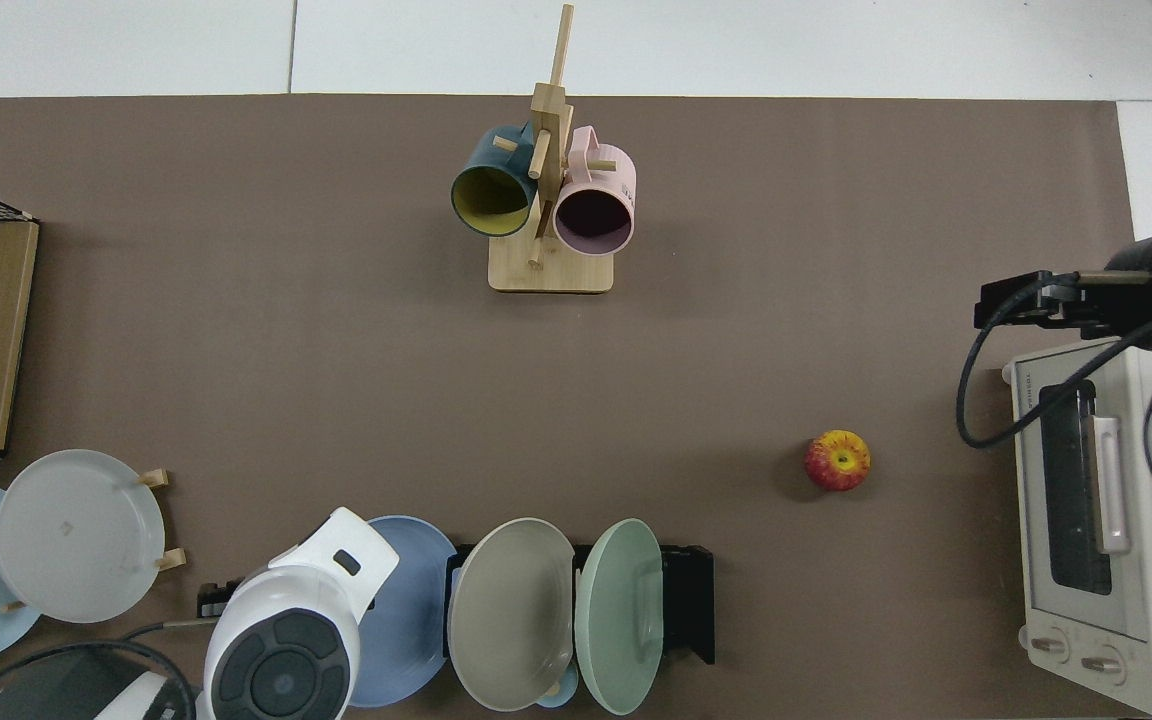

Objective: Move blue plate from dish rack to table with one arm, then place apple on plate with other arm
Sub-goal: 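Reach the left gripper to the blue plate while the right gripper reaches the apple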

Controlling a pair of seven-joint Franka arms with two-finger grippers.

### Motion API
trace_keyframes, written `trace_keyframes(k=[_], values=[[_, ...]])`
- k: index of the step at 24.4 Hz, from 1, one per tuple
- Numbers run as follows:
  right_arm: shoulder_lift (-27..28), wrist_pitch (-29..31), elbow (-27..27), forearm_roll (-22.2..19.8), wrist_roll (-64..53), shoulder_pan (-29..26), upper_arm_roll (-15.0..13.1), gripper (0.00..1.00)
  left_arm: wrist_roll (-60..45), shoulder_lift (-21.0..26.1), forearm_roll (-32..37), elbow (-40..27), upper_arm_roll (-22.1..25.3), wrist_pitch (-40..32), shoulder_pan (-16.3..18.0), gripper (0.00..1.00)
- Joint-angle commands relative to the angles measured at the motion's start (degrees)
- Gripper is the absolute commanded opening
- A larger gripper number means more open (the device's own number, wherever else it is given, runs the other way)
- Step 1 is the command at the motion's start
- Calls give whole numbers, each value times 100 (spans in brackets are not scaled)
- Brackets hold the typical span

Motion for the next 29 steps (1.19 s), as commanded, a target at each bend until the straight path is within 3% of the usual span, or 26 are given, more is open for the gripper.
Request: trace_keyframes(k=[1, 8, 14, 17, 21, 24, 29], values=[[-144, 645, -733, -92, 582, 216, 2, 100, -83, -140, -49, -353, -10, 155, -160, 91], [-127, 1497, -1646, -109, 1049, 524, 1, 100, 180, -114, -357, -300, -10, -91, -160, 32], [-118, 2042, -2376, -118, 1067, 743, 1, 100, 75, -96, -366, -203, -98, -197, -169, 0], [-127, 2368, -2728, -127, 1093, 752, 1, 100, -100, -96, -410, -90, -134, -328, -169, 0], [-92, 2649, -3115, -136, 1093, 832, 1, 100, -434, -96, -270, 551, -475, -1004, -143, 0], [-48, 2711, -3265, -136, 1084, 832, 1, 100, -820, -96, 300, 877, -854, -1418, -72, 0], [49, 2790, -3388, -293, 1075, 832, 1, 100, -901, 18, 960, 1422, -854, -1771, 94, 0]])
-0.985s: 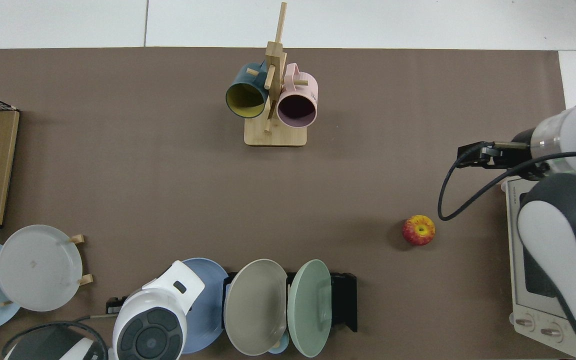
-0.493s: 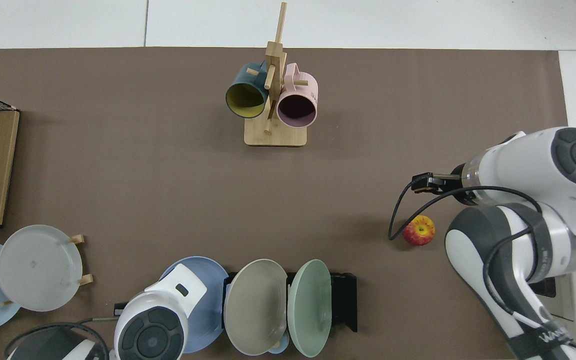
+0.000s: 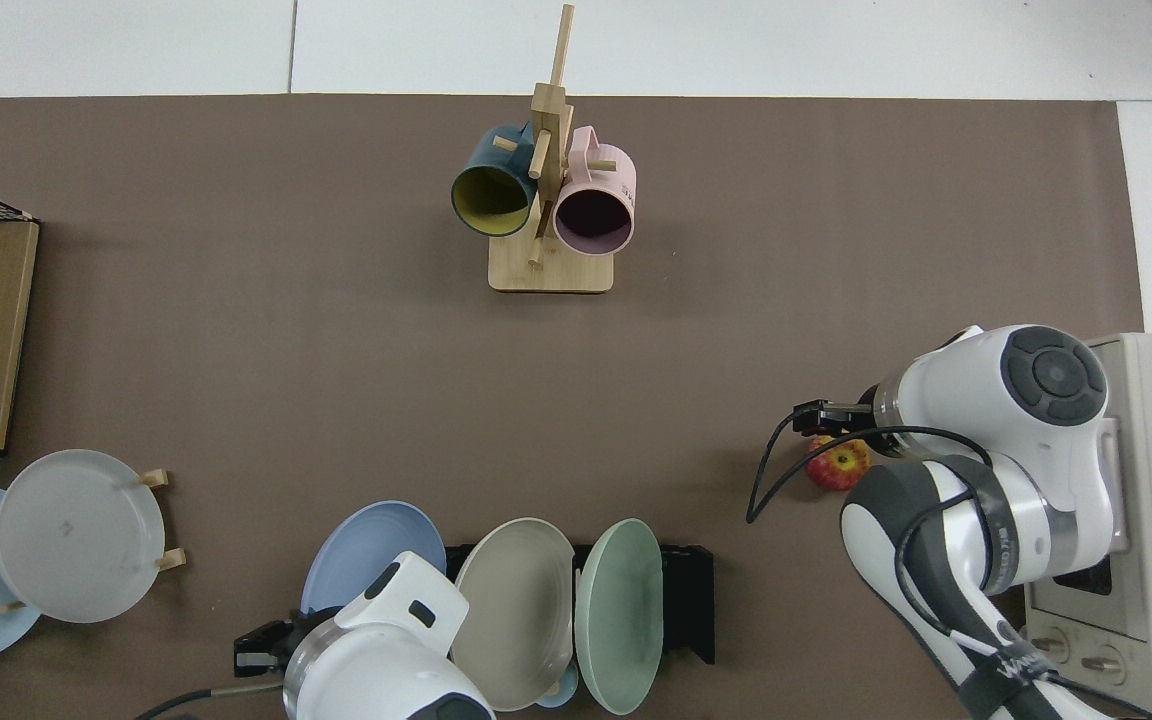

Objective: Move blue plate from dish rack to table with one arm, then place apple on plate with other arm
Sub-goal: 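Lift the blue plate onto the table while the right gripper grasps the apple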

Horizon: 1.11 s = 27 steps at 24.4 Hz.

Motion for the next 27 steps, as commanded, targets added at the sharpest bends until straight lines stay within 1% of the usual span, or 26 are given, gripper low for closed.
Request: trace_keyframes(k=[1, 3, 4, 5, 7, 8, 9, 10, 13, 16, 17, 18, 19, 20, 21, 23, 25, 27], values=[[19, 256, -226, -319, 167, 15, -5, 100, -56, 194, 633, 600, 5, -257, 330, 0], [63, 282, -279, -425, 175, 15, -5, 100, -38, 518, 722, 995, 23, -152, 690, 0], [98, 326, -305, -442, 167, 6, -5, 100, -46, 816, 861, 1258, 14, -21, 857, 0], [107, 387, -340, -443, 175, 6, -5, 100, -99, 1097, 932, 1504, 14, 67, 955, 0], [168, 502, -410, -443, 175, 15, -5, 100, -178, 1616, 881, 1952, 66, 217, 982, 0], [203, 563, -437, -443, 175, 15, -5, 100, -239, 1784, 802, 2085, 197, 339, 965, 0], [256, 616, -454, -443, 175, 15, -5, 100, -275, 1864, 645, 2130, 312, 506, 956, 0], [291, 669, -481, -443, 175, 15, -5, 100, -214, 1865, 347, 2096, 365, 769, 964, 0], [405, 836, -568, -443, 175, 24, -5, 100, -178, 1900, -637, 1894, 427, 1481, 965, 0], [537, 880, -613, -443, 175, 85, -5, 100, -213, 2075, -1446, 1596, 427, 2087, 903, 0], [546, 871, -613, -443, 175, 94, -5, 91, -213, 2084, -1658, 1507, 418, 2307, 886, 0], [555, 863, -613, -443, 158, 103, -5, 68, -205, 2085, -1860, 1445, 418, 2466, 877, 0], [555, 854, -613, -443, 158, 138, -5, 37, -196, 2102, -2036, 1393, 401, 2563, 868, 0], [555, 845, -604, -443, 166, 208, -5, 14, -213, 2172, -2159, 1331, 366, 2634, 859, 0], [555, 828, -586, -434, 184, 261, -5, 0, -266, 2329, -2204, 1296, 331, 2765, 807, 0], [564, 801, -560, -434, 184, 261, -5, 0, -563, 2742, -2205, 1191, 217, 3239, 561, 0], [547, 766, -534, -434, 175, 261, -5, 0, -819, 3094, -2143, 1094, 207, 3644, 385, 0], [468, 722, -507, -434, 158, 244, -14, 0, -820, 3139, -2134, 945, 207, 3829, 367, 0]])
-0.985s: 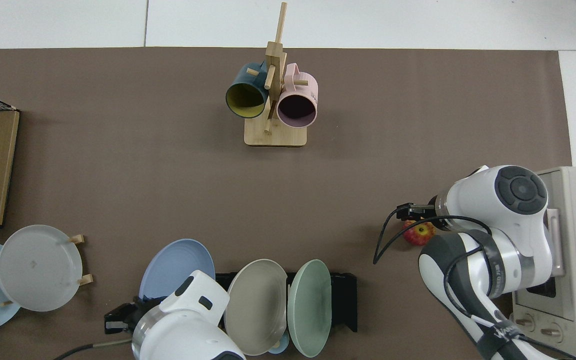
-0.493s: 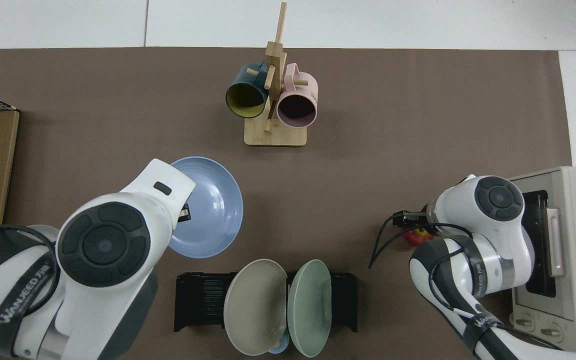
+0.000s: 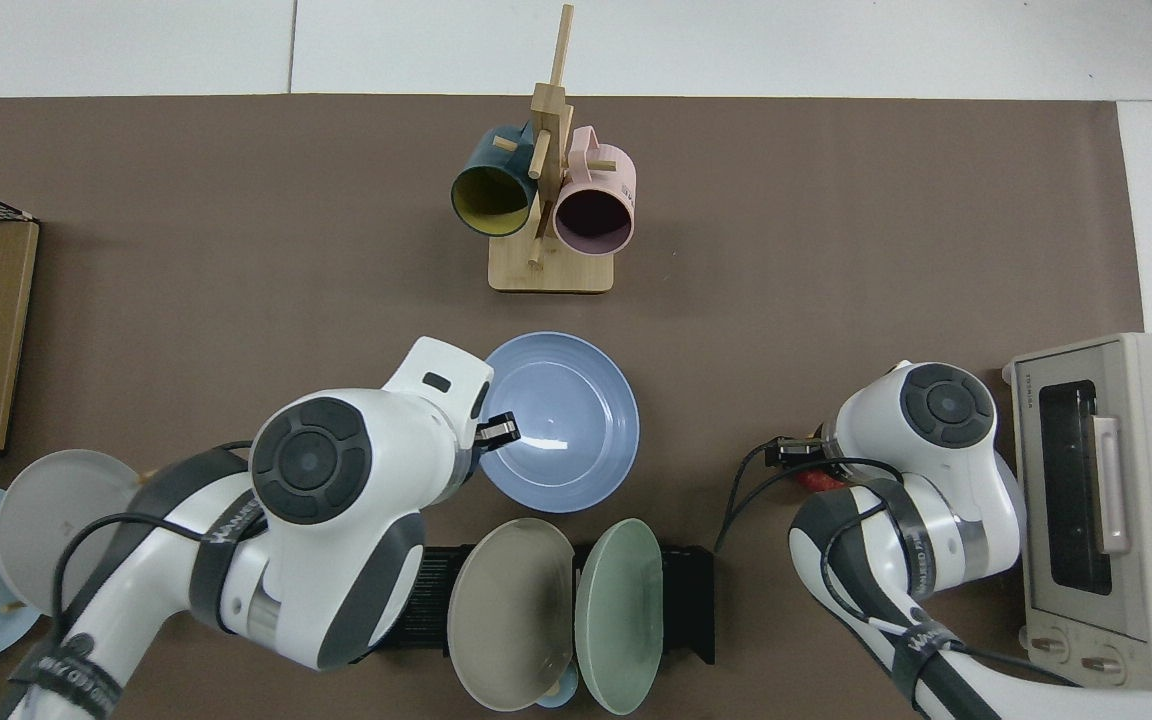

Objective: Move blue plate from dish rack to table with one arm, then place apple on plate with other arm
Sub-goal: 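Lift the blue plate onto the table while the right gripper grasps the apple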

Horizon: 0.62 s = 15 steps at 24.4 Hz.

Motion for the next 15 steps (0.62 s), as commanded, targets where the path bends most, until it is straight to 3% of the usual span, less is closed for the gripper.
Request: trace_keyframes(k=[1, 4, 15], values=[[-170, -73, 86, -171, 131, -37, -17, 0, -247, 445, -42, -256, 31, 657, -229, 0], [-363, -538, 358, -171, 78, -98, -25, 0, -291, 700, -42, -353, 31, 1097, -352, 0], [-724, -2015, 1703, -171, -335, -239, -61, 0, 482, 674, -42, -634, 101, 1150, -132, 0]])
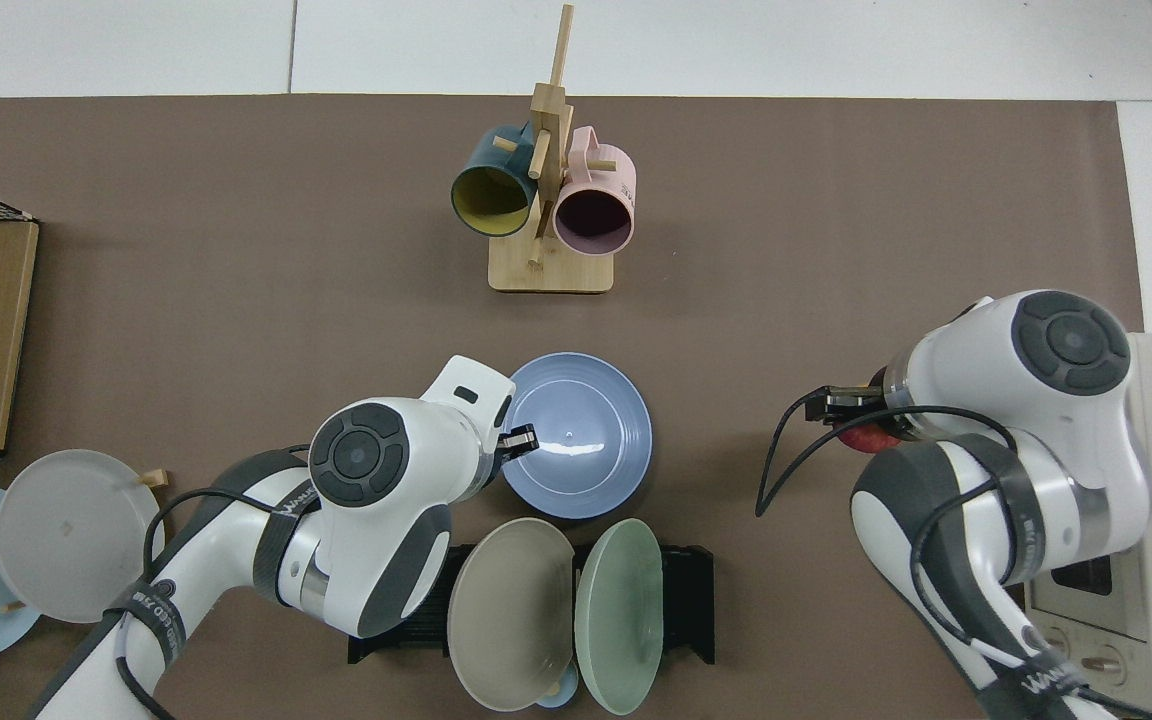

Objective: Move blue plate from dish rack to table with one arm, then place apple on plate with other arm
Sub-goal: 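Lift the blue plate onto the table while the right gripper grasps the apple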

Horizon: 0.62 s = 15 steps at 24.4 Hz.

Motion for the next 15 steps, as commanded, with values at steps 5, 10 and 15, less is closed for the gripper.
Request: trace_keyframes(k=[5, 10, 15], values=[[-277, -1097, 958, -59, -536, -163, 11, 0, 493, -132, -42, -264, 23, 130, 198, 0], [-260, -1397, 1302, -24, -861, -277, 20, 0, 845, -105, -42, -247, 67, 130, 304, 43], [-251, -1326, 1257, 73, -1195, -286, 20, 0, 942, -70, -16, -177, 67, 78, 269, 100]])
